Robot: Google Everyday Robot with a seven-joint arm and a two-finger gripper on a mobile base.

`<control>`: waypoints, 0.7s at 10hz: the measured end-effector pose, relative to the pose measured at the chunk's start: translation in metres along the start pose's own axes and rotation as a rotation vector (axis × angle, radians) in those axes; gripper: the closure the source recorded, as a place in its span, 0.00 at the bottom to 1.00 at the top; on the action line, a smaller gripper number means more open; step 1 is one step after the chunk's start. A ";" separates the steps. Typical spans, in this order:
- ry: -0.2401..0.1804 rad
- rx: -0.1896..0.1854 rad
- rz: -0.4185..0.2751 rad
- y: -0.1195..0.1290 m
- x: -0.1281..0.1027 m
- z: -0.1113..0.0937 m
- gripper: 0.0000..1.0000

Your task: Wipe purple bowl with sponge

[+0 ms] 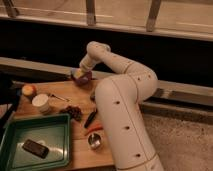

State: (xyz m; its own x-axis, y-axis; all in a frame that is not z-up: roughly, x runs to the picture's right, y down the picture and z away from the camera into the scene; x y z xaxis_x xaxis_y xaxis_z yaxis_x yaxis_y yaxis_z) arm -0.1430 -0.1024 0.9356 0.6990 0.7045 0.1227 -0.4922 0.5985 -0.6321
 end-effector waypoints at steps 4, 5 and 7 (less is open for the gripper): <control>0.035 0.046 0.027 -0.016 0.011 -0.008 0.86; 0.033 0.059 0.035 -0.030 0.009 -0.009 0.86; 0.022 0.073 0.035 -0.051 -0.003 -0.004 0.86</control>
State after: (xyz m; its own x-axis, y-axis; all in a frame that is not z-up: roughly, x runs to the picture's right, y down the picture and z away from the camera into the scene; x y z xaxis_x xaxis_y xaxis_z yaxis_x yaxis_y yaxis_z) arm -0.1177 -0.1364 0.9649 0.6914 0.7175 0.0846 -0.5524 0.6004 -0.5782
